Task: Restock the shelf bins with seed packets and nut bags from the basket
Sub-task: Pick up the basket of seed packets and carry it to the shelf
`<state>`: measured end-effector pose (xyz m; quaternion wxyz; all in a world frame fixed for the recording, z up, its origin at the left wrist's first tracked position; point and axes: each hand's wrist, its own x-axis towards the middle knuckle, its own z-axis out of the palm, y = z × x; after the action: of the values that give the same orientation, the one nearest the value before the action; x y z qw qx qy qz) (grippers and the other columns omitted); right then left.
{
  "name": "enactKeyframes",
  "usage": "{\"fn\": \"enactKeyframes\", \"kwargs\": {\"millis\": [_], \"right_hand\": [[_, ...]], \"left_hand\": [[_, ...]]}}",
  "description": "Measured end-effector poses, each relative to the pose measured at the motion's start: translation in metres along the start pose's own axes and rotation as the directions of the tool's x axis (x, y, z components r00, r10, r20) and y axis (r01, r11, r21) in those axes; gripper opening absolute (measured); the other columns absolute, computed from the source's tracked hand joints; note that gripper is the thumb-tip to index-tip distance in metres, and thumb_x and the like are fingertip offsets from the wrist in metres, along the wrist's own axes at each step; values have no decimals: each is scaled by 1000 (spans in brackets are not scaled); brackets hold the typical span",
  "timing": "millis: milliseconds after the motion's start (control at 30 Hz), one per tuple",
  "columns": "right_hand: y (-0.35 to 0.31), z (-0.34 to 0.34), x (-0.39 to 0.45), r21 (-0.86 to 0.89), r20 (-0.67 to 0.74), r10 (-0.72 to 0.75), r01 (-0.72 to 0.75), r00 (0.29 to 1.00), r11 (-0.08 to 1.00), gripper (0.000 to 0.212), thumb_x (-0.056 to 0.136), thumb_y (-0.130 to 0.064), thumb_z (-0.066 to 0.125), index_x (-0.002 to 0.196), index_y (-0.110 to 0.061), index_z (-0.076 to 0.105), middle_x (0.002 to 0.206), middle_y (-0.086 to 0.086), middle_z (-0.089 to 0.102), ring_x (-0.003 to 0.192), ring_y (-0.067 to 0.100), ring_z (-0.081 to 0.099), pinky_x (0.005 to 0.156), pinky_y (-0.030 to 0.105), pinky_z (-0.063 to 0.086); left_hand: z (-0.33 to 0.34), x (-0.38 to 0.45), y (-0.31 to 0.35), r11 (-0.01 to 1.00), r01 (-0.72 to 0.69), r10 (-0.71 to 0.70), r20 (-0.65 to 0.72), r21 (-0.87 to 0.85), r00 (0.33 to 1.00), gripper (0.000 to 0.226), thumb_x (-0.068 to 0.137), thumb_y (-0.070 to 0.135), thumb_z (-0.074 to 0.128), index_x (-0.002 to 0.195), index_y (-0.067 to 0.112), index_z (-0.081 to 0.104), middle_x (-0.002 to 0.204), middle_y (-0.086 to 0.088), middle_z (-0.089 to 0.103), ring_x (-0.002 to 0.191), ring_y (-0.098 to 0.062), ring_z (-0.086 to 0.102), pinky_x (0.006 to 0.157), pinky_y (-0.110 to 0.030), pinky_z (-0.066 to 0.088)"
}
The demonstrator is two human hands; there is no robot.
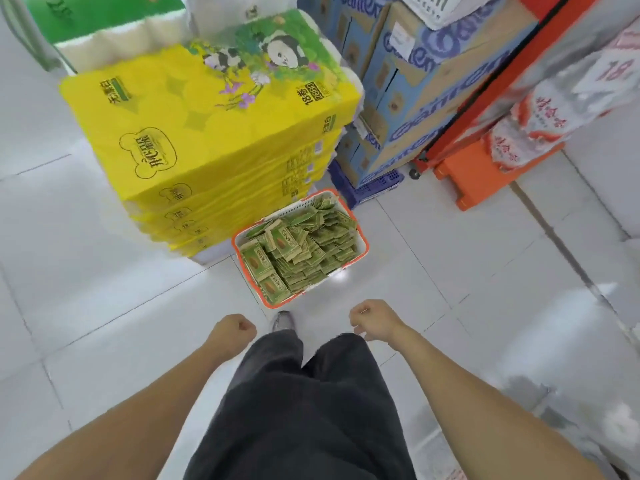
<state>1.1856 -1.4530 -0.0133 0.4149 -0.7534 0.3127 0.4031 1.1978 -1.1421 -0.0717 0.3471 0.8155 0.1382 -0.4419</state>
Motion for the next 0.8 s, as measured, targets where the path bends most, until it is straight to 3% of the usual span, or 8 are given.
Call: {"fn": "enactKeyframes", "kwargs": {"millis": [167,333,500,600,700,800], "right_hand": [[-35,-79,56,-78,59,36,-32,998,996,8,89,-6,56,82,-8,58,84,11,53,77,25,52,59,28,40],[-59,-128,154,-173,77,32,-18,997,985,12,87,-6,58,77,-10,63,80,8,62,77,22,62,63,29,49],[-53,-151,277,-301,80,60,-33,995,953,9,88,-11,58,87,-8,67,77,5,65,78,20,65,64,29,51],[-43,-154,357,-318,41,79,-62,996,946,13,90,-13,59,97,-4,66,85,8,67,75,18,65,62,27,52],[-29,-147,430,-341,-5,82,-79,997,937,7,87,-10,60,90,-5,64,83,10,65,69,19,61,62,29,53],[-12,-131,482,-389,-59,41,-61,997,919,9,89,-12,62,96,-7,60,93,11,61,83,26,59,82,41,57]], "left_hand": [[28,12,24,973,162,-170,-31,-166,985,14,82,14,58,74,6,66,75,-6,70,74,-26,65,74,-36,56],[62,61,37,930,256,-273,-29,-264,962,10,73,18,52,64,16,55,63,-3,54,57,-20,56,61,-27,43],[98,159,39,839,320,-406,-117,-439,906,16,78,16,55,62,12,56,64,-6,58,64,-22,58,61,-27,42],[119,223,34,774,360,-511,-178,-521,841,11,86,15,59,91,8,65,87,-9,68,82,-28,60,70,-31,47],[134,281,21,753,371,-579,-280,-543,766,43,88,19,64,127,3,54,119,-15,63,104,-33,60,81,-36,47],[143,321,1,696,386,-652,-309,-605,692,68,86,18,70,143,-1,38,141,-21,45,116,-38,55,89,-44,48]]}}
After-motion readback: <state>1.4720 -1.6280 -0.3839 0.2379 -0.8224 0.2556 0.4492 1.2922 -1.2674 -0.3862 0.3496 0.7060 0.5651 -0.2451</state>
